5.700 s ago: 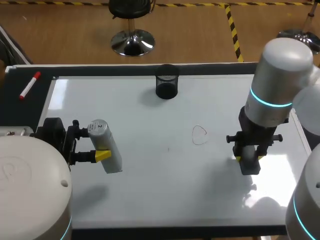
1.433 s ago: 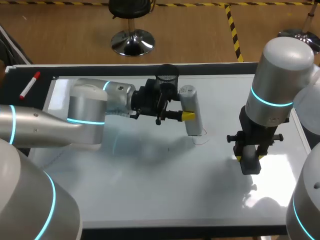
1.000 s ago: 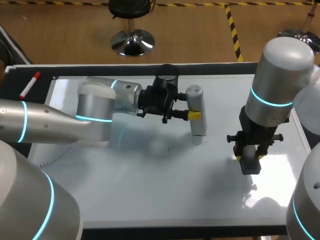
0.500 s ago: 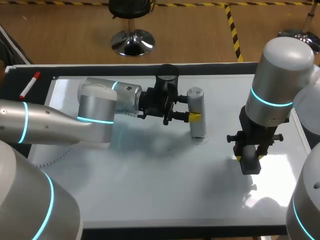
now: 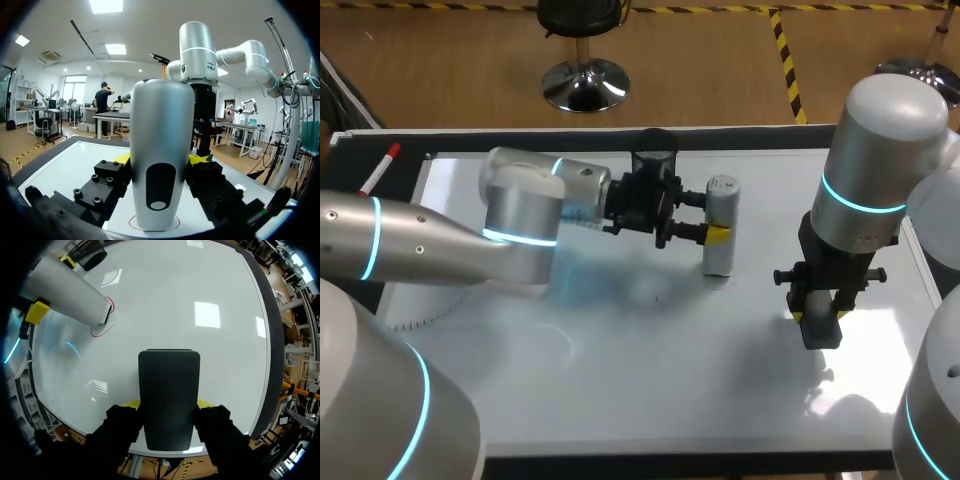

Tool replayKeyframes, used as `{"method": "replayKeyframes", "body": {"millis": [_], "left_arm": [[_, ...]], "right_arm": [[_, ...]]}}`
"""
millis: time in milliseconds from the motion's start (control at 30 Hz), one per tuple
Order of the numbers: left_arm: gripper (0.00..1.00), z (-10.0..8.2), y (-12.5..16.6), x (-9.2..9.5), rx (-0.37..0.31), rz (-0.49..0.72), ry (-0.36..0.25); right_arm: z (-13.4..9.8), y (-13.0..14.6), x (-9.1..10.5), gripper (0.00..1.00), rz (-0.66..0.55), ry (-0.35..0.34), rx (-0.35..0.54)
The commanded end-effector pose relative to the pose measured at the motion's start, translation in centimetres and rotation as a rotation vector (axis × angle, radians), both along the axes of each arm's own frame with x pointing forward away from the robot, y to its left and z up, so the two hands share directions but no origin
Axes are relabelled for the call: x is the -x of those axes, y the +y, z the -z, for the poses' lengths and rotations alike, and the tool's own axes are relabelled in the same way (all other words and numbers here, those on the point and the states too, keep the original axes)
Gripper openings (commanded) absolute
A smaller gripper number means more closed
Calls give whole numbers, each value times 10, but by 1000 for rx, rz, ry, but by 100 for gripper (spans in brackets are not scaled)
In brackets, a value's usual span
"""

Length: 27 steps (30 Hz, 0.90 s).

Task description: Pick up the inspection probe, press it on each red-marked spot on the whiteboard one by one, put down the probe, pick up the eraser, and wipe off all the red marks.

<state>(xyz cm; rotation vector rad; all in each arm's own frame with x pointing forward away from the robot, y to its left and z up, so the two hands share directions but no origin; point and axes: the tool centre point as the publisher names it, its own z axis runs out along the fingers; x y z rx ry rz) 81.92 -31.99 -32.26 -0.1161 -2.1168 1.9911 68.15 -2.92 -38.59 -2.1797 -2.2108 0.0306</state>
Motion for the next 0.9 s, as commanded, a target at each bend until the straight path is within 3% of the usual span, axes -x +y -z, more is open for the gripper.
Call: {"method": "replayKeyframes", "body": {"millis": [33,900], "left_arm": [[0,11,-2,0,-4,2,4],[0,23,4,15,-33,-49,9]], "right_arm": [[-1,-1,1,0,-1,-2,-2],[-1,-1,1,0,-1,-2,-2]]}}
